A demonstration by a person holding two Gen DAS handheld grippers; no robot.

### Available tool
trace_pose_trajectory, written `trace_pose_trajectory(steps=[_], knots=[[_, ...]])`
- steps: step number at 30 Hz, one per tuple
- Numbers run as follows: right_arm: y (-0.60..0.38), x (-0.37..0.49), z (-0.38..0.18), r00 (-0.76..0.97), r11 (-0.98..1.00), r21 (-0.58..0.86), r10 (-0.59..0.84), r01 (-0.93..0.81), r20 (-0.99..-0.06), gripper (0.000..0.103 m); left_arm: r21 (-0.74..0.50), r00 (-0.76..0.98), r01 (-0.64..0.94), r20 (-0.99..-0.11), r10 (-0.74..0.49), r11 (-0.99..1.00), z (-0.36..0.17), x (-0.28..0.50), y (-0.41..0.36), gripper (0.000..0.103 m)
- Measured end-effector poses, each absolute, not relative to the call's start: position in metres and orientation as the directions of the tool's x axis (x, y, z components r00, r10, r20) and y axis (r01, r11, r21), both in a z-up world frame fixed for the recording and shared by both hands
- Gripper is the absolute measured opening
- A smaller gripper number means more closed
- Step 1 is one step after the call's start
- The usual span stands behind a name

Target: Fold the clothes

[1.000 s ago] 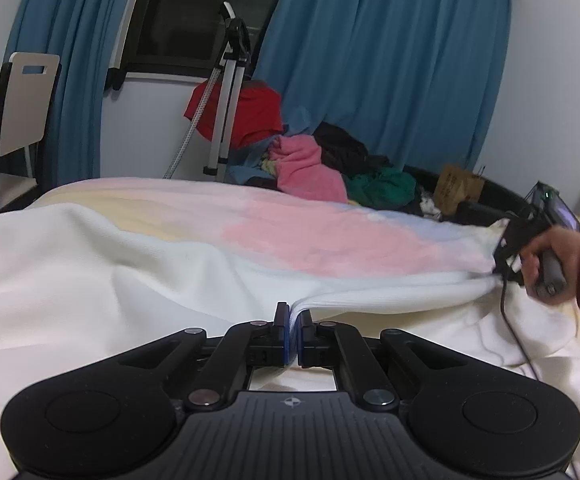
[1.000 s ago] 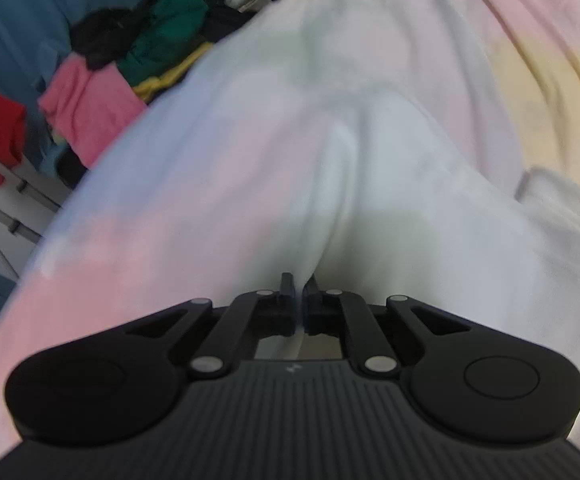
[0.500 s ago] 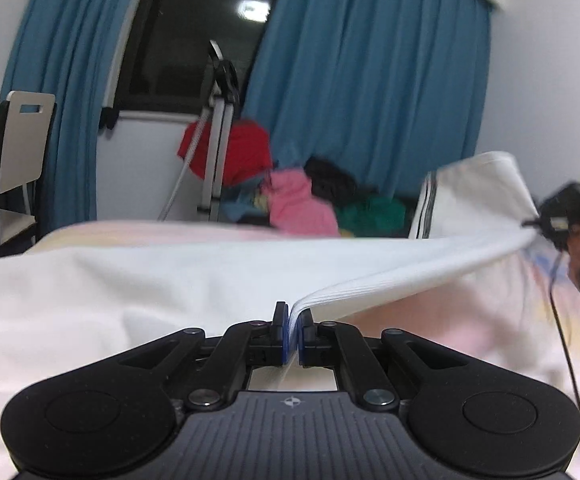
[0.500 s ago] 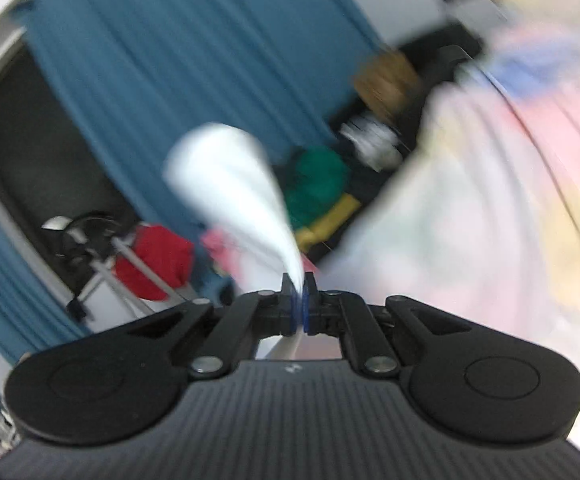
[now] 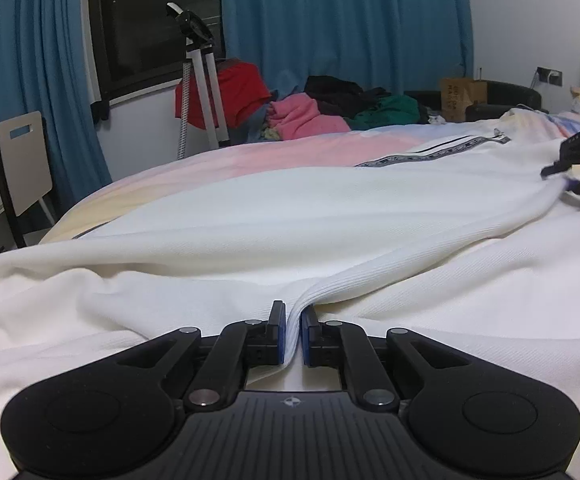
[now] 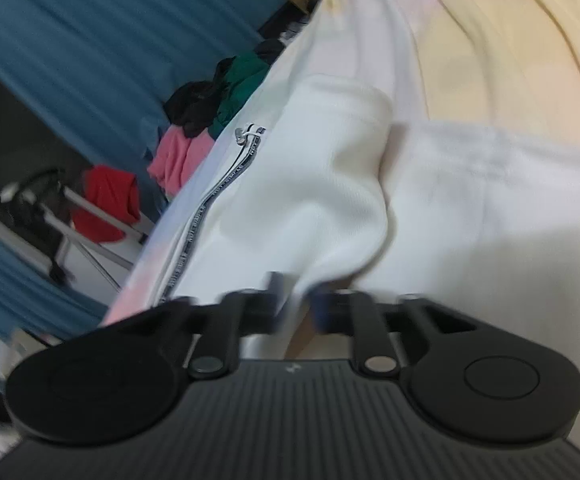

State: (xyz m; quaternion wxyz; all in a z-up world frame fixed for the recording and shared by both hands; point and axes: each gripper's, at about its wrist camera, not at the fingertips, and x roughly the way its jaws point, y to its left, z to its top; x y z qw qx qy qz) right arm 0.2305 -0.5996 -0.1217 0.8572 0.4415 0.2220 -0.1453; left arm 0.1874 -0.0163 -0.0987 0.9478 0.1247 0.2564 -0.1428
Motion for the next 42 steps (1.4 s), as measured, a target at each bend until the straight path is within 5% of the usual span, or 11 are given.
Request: trace_pose_trajectory(steps=[9,12,13,18,24,27,29,32,34,35,42], knots=[[-0.633,0.242,-0.126,0.863,0.502,0.718,-0.136,0.483,-0.486,0.045,0.171,0.847,0.308,-0.498,-0.188,0.936,-0.104,0.187,-0.018,0.008],[-0.634,0.247,-0.114,0.866,0.543,0.686,-0.185,0.484,-0.464,0.013,0.164,0.850,0.303,-0.493,-0.188,0.939,-0.103,0.187,-0.019,0.008],[-0.634,0.249,-0.110,0.867,0.557,0.675,-0.200,0.484,-0.457,0.010,0.159,0.851,0.302,-0.490,-0.191,0.940,-0.102,0.187,-0.019,0.008],[-0.645,0.236,-0.090,0.867,0.547,0.673,-0.324,0.498,-0.378,0.009,0.141,0.843,0.325,-0.492,-0.219,0.935,-0.099,0.184,-0.019,0.009],[-0.655,0.233,-0.134,0.792,0.526,0.594,-0.353,0.609,-0.499,0.008,0.124,0.831,0.325,-0.510,-0.221,0.937,-0.097,0.186,-0.020,0.010],[-0.646,0.231,-0.123,0.794,0.572,0.558,-0.345,0.601,-0.500,0.013,0.075,0.824,0.314,-0.517,-0.232,0.946,-0.087,0.186,-0.016,0.015],[-0.635,0.223,-0.110,0.794,0.621,0.514,-0.339,0.592,-0.505,0.017,0.038,0.821,0.303,-0.517,-0.241,0.952,-0.078,0.182,-0.012,0.039],[-0.609,0.201,-0.089,0.791,0.705,0.414,-0.351,0.575,-0.502,0.043,0.005,0.829,0.285,-0.503,-0.243,0.959,-0.060,0.170,-0.007,0.048],[-0.588,0.193,-0.070,0.811,0.758,0.372,-0.339,0.536,-0.477,0.073,-0.022,0.835,0.274,-0.491,-0.250,0.961,-0.047,0.159,-0.006,0.061],[-0.577,0.184,-0.061,0.829,0.780,0.372,-0.315,0.504,-0.463,0.078,-0.041,0.835,0.270,-0.487,-0.255,0.962,-0.040,0.152,-0.003,0.066],[-0.503,0.110,-0.007,0.880,0.882,0.328,-0.172,0.338,-0.443,0.077,-0.127,0.830,0.208,-0.501,-0.244,0.970,-0.013,0.098,0.026,0.096]])
